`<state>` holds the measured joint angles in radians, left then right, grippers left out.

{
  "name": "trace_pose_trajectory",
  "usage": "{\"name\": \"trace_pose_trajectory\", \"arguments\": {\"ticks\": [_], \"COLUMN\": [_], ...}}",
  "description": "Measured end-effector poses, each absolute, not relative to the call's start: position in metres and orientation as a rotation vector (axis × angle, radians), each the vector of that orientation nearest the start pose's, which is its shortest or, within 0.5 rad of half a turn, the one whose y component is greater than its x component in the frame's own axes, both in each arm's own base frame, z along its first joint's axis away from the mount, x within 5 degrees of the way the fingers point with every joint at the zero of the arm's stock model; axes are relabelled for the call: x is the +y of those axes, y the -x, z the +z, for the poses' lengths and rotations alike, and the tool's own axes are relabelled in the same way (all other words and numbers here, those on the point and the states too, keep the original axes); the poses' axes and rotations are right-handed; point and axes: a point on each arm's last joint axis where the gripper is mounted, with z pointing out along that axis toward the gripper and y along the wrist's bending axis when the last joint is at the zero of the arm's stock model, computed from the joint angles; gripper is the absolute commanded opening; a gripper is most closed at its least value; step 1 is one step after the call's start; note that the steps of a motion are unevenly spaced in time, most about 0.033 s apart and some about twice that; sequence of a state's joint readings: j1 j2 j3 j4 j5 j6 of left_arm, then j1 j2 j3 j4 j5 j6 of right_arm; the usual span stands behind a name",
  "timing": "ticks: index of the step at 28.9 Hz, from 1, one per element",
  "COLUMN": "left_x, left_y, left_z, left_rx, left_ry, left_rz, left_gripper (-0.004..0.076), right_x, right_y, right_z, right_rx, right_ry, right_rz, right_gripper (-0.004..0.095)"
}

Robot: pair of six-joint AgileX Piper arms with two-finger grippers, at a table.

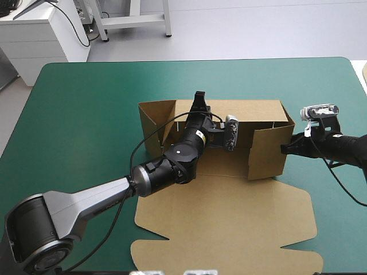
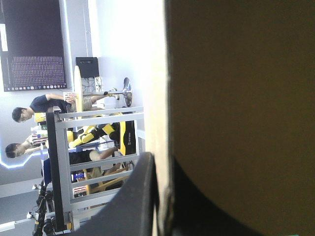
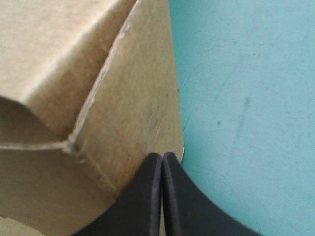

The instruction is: Fold the box

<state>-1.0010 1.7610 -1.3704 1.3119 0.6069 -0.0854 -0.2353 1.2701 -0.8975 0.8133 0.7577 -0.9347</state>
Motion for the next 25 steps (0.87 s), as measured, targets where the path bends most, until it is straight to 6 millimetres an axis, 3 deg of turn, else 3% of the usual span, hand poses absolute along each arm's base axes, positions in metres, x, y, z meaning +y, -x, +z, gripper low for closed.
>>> {"name": "trace_pose_trajectory", "arguments": {"ticks": [4,7,15,25], "left_x": [-0.313,-0.313,-0.313,-0.313], "left_y": [-0.261,-0.261,-0.262,-0.262], "left_z": [0.304,0.304,0.304,0.303], "left_rx": [1.247,1.242,1.243,1.242], "left_ry": [-1.602,-1.607,-1.607,-1.608], "left_rz": [0.723,0.735,0.742,0.743], "left_gripper": [-0.0008,-0.0008,-0.0008,-0.0008], "right_x": [-0.013,-0.012,-0.011,-0.013], "right_y": [-0.253,-0.252,-0.250,-0.250], "right_z": [0.294,0.293,0.293,0.306], "right_rx": [2.310,2.305,2.301,2.310], "right_ry": [0.339,0.396,0.528,0.632], "right_rz": [0.384,0.372,0.348,0.300], "right_gripper": [0.0305,0.0390,0.0395,0.0395]}}
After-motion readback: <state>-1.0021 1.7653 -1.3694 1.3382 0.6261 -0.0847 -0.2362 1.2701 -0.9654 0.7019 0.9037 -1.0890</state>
